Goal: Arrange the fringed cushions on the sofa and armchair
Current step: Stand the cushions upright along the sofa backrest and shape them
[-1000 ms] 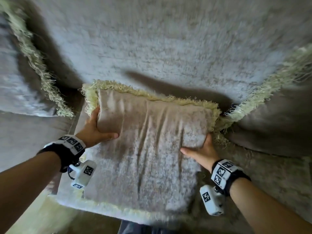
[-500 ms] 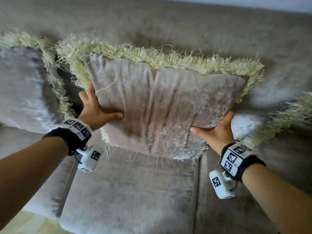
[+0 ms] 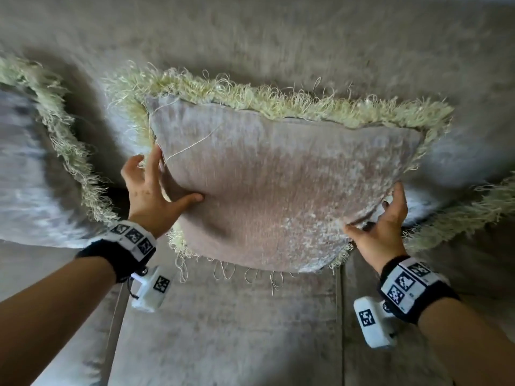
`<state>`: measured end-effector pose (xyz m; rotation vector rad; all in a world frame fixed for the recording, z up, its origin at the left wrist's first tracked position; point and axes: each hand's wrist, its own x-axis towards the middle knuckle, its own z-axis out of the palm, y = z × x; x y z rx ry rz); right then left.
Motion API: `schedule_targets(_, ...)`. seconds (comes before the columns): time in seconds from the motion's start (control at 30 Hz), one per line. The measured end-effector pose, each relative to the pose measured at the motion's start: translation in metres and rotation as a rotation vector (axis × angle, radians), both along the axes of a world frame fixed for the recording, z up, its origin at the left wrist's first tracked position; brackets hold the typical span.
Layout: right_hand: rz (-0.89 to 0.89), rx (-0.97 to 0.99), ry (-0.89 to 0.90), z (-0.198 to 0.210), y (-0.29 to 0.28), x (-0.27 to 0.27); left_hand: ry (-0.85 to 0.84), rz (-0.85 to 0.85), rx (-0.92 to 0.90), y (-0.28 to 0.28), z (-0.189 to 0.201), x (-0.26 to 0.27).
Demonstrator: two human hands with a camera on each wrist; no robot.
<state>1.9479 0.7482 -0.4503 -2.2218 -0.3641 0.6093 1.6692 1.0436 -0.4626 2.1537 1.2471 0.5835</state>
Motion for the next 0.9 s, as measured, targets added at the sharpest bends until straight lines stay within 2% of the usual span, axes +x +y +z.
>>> schedule_targets(0.17, 0.028, -0.078, 0.175, 0.016, 0.015, -0.007, -0.007, 0.019, -0.017, -0.002, -0.004, -0.012)
schedule_targets(0.27, -0.070, -0.090, 0.231, 0.009, 0.033, -0.001, -0.093, -0.087, -0.335, 0.007, -0.012, -0.006)
schedule_targets(0.33, -0.106, -0.076, 0.247, 0.002, 0.039, 0.001, -0.137, -0.176, -0.444, 0.012, -0.015, 0.001)
schedule_targets(0.57, -0.158, 0.017, 0.216, 0.011, 0.032, -0.015, -0.008, -0.229, -0.396, 0.019, -0.006, -0.004)
schedule_targets(0.67, -0.157, 0.045, 0.185, 0.026, 0.029, -0.024, -0.083, -0.236, -0.394, 0.017, 0.009, -0.012)
schedule_targets(0.77, -0.142, 0.024, 0.197, 0.033, 0.032, -0.027, -0.123, -0.202, -0.307, 0.022, 0.025, -0.016)
schedule_targets(0.83, -0.123, -0.015, 0.202, 0.030, 0.037, -0.026, -0.080, -0.161, -0.236, 0.029, 0.029, -0.021)
schedule_targets(0.9, -0.079, -0.054, 0.199, 0.022, 0.046, -0.025, 0.034, -0.147, -0.157, 0.034, 0.028, -0.022)
